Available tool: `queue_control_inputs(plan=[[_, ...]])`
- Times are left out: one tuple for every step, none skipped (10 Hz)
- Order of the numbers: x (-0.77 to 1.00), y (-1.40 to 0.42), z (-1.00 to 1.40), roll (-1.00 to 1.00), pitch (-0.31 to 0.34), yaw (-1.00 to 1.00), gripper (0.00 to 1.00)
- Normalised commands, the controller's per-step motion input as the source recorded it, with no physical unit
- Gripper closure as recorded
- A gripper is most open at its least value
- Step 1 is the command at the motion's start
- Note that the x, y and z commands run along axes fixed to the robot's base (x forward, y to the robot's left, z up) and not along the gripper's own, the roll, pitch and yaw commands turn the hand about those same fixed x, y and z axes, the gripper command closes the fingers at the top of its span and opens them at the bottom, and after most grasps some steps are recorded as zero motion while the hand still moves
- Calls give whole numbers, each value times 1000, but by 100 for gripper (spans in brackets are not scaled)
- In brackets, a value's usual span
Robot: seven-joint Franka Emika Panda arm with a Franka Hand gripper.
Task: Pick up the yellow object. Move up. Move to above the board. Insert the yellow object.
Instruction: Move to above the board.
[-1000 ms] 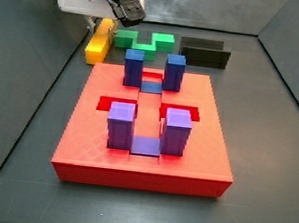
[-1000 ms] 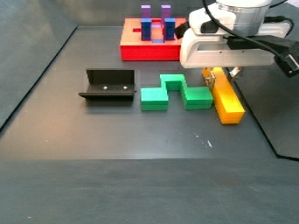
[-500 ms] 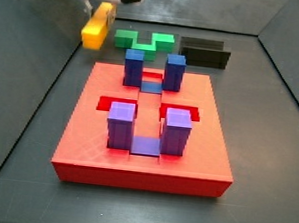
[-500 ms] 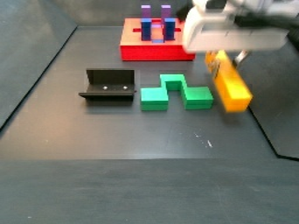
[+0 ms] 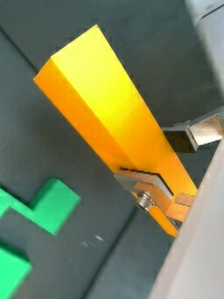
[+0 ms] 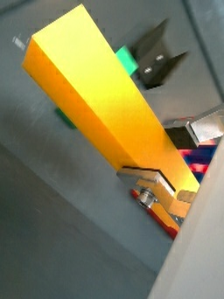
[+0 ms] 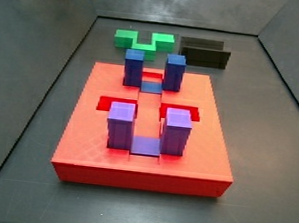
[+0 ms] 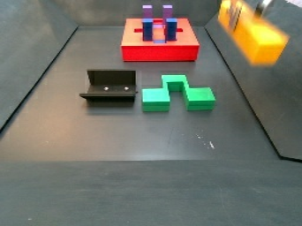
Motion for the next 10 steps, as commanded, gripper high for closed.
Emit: queue_control_inputs(plan=[[18, 1, 1400, 11, 84, 4, 100], [14, 1, 1400, 11, 84, 3, 100], [-2, -6, 740, 15, 64, 3, 100], [37, 5, 285, 10, 45, 2, 100], [44, 7, 185, 6, 59, 0, 100], [774, -1400, 225, 106, 112, -136, 100], [770, -1400, 201, 123, 124, -112, 100], [823, -1400, 189, 85, 174, -53, 100], [844, -1400, 195, 4, 175, -34, 100], [852, -1400, 206, -3, 178, -17, 100]])
